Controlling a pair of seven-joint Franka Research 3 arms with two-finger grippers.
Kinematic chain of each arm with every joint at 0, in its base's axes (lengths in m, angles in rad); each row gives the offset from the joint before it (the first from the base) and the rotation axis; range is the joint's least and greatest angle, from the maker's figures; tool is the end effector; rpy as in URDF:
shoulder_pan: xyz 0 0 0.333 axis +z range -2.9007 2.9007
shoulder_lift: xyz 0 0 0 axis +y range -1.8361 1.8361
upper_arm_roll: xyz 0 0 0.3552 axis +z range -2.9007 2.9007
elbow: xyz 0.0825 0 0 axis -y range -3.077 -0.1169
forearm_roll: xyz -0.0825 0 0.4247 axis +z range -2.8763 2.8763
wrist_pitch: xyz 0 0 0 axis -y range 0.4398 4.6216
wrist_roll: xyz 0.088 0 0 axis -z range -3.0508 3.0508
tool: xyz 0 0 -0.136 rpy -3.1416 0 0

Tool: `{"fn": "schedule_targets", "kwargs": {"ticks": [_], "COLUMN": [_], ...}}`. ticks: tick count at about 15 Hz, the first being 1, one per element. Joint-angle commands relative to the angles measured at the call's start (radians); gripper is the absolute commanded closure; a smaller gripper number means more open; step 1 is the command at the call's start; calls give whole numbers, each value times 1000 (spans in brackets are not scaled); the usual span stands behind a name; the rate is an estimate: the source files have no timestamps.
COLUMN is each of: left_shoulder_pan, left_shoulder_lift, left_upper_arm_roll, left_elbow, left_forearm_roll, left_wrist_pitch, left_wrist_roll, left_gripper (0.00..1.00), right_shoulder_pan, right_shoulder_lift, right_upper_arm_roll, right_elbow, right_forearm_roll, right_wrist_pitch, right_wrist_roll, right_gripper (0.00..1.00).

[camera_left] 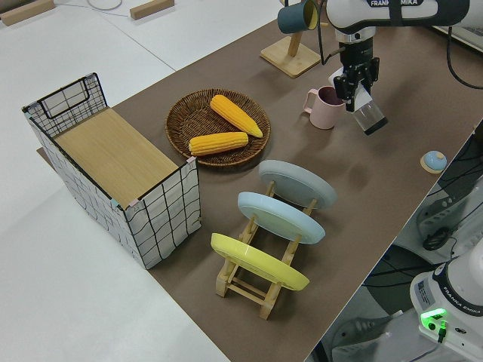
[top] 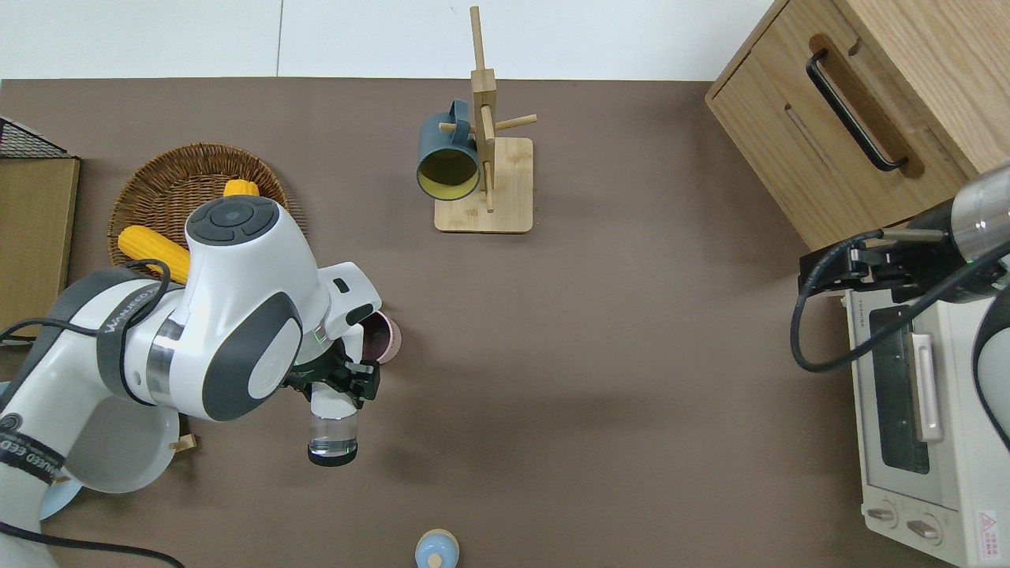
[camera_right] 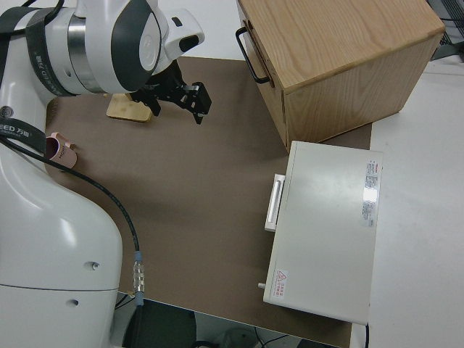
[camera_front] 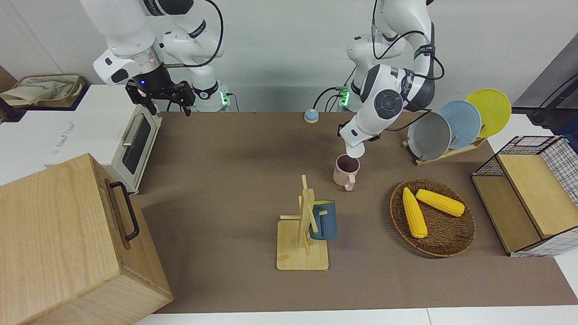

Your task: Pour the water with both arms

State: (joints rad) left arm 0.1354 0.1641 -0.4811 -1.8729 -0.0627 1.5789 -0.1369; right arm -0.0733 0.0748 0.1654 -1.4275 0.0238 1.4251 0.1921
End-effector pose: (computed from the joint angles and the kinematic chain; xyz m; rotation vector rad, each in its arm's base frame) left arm 0.5397 -0.1944 0.4031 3.0157 -0.3112 -0.7096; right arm 0.6013 0.0549 0.6507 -3.1106 0.1516 0.1254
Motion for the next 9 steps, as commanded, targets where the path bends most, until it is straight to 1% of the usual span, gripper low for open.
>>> {"fn": "schedule_targets", "kwargs": {"ticks": [1,4,9], "left_shoulder_pan": [-11,-22,-28], "left_shoulder_lift": [26,37,71], "left_upper_arm_roll": [-1,-1,-1], "left_elbow": [122,132,132], "left_forearm_roll": [24,23,41], "left_wrist_pitch": [-118,-148,-148], "left_wrist_roll": [-30,-44,-59], "left_gripper": [1000,1000,1000], "right_shoulder_pan": [-16,-16,-16], "right_shoulder_lift": [-10,-10,-10], "right_upper_arm_roll": [8,8,8], "right_elbow": [-5,-5,-5], "right_forearm_roll": [21,21,21], "right_wrist_pitch": [8,8,8], "right_wrist_roll": [-19,-19,-19], "right_gripper": [9,11,11]}}
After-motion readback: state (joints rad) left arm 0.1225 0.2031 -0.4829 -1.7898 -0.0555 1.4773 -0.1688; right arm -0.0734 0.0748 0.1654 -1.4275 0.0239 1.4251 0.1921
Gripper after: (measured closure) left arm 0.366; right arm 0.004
